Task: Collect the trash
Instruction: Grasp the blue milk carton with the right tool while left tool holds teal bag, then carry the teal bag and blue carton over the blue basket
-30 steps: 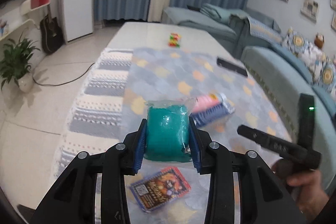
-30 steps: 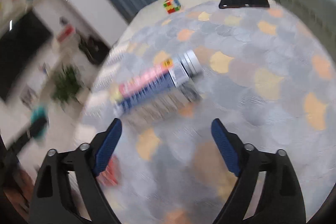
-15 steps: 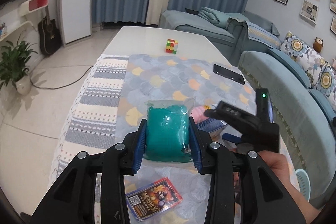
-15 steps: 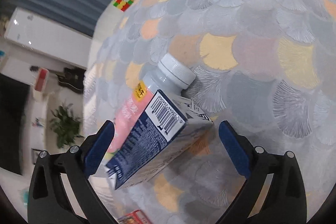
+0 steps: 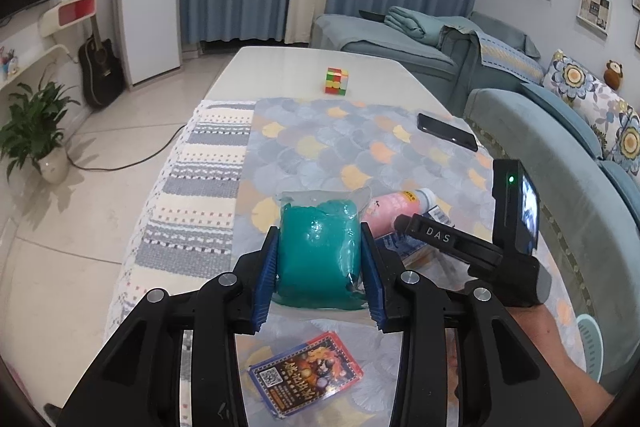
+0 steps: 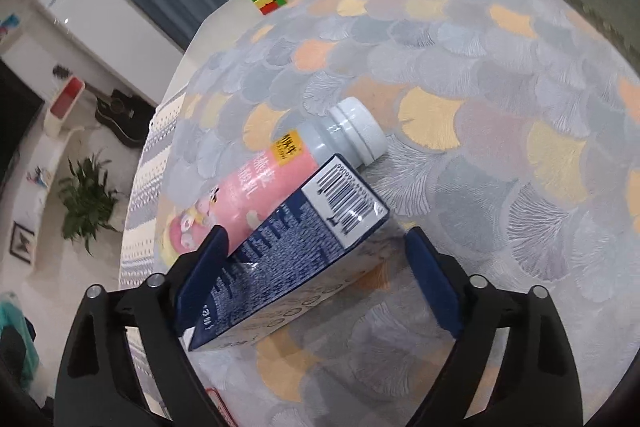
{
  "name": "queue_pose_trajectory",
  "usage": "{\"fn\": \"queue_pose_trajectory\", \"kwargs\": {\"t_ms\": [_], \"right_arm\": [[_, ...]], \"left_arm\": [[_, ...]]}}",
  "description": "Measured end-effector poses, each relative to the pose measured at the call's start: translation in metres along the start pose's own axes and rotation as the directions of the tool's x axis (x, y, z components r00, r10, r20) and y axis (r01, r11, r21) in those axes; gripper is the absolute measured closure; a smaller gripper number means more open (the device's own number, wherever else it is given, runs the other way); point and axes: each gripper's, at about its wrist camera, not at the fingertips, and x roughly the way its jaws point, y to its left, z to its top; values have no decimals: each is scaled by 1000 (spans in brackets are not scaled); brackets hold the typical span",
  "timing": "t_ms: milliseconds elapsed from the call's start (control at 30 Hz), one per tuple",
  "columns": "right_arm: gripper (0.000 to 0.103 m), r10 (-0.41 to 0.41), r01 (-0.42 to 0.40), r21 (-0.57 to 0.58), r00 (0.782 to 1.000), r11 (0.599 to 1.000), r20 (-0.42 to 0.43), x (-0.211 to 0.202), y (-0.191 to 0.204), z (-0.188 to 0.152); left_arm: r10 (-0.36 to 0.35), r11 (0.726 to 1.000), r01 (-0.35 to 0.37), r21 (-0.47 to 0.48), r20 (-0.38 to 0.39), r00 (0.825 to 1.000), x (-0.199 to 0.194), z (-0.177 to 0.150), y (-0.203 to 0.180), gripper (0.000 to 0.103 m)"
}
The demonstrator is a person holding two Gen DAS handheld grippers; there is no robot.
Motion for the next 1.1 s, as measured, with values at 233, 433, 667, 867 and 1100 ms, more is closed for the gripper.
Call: {"fn": "queue_pose_trajectory", "kwargs": {"t_ms": [233, 433, 667, 867, 1100], "right_arm": [[51, 20, -25, -114, 999, 993, -47, -11, 24, -15], [51, -31, 15, -132, 992, 991, -119, -18, 26, -20], [44, -152, 140, -200, 987, 970, -43, -5, 49, -37], [49, -227, 212, -269, 974, 940, -26, -3, 52, -42], [73, -225, 221, -356, 974, 908, 30, -21, 34, -40]], "left_arm": [[3, 1000, -3, 4, 0, 1000, 0, 1, 0, 66], [9, 1000, -9, 18, 10, 1000, -4, 1, 0, 66], [13, 1000, -13, 28, 3, 1000, -1, 0, -3, 66], [32, 998, -33, 56, 28, 999, -6, -2, -4, 66], [35, 998, -39, 58, 71, 997, -14, 0, -5, 66]]}}
